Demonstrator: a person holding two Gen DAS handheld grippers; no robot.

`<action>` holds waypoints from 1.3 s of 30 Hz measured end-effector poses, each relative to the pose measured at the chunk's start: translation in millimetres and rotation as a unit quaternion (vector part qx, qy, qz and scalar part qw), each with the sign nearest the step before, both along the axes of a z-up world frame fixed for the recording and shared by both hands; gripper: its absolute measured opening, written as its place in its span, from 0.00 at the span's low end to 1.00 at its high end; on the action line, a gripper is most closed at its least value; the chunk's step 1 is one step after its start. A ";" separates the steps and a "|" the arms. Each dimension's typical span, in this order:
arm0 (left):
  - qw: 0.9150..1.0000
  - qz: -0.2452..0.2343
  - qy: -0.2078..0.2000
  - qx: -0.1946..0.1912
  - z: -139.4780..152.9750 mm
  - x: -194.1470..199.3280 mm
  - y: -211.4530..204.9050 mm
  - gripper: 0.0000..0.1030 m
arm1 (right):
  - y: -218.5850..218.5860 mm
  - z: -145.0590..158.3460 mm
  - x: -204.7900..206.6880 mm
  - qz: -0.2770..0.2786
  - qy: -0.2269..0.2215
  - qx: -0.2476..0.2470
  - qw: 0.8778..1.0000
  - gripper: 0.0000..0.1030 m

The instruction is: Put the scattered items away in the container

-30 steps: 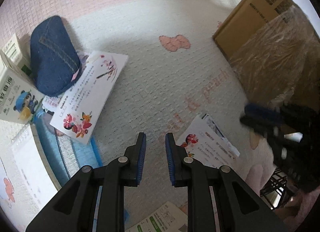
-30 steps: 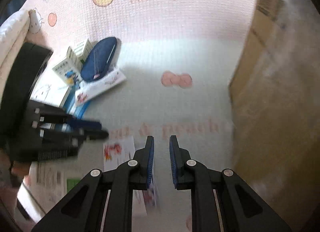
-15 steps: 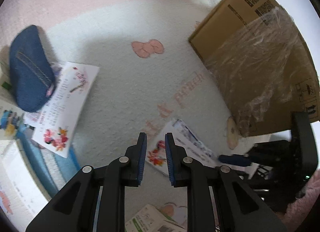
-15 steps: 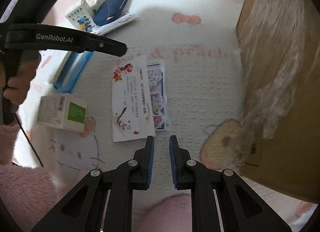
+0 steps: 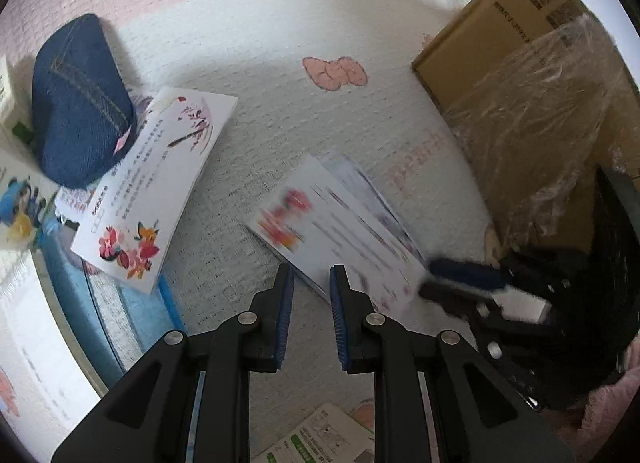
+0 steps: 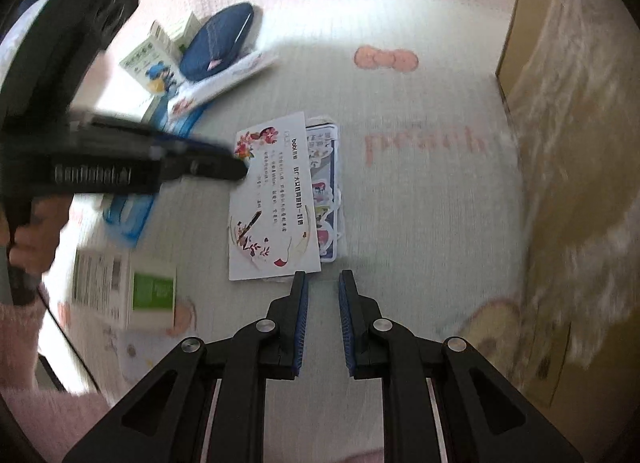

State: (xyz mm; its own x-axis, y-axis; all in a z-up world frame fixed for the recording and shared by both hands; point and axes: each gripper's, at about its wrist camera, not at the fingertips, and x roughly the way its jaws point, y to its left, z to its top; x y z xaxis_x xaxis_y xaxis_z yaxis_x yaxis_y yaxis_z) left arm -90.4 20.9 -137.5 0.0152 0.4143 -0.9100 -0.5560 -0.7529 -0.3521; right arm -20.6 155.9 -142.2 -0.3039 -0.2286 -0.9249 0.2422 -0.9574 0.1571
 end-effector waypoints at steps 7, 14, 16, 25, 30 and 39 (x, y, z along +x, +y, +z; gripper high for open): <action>1.000 -0.001 0.016 0.008 1.2 5.0 6.7 0.20 | 3.1 3.7 -45.6 -0.032 0.049 0.017 0.998 0.12; 0.997 0.016 0.075 -0.012 15.2 -2.8 7.3 0.23 | 21.4 18.9 -29.8 -0.074 0.040 -0.002 0.996 0.12; 0.995 0.023 0.090 -0.024 19.6 -9.3 0.8 0.34 | 13.5 17.5 -29.8 -0.074 0.032 -0.007 0.997 0.12; 0.993 0.074 0.089 -0.012 10.8 -22.1 -15.2 0.41 | -3.7 20.6 -27.0 -0.064 0.024 -0.033 0.997 0.48; 0.992 0.065 0.104 -0.023 9.7 -28.2 -9.2 0.41 | -12.7 14.3 -25.3 -0.052 0.023 -0.029 0.998 0.50; 0.994 0.045 0.098 -0.008 1.5 -39.0 -5.0 0.41 | -12.7 4.9 -35.5 -0.061 0.032 -0.027 0.997 0.50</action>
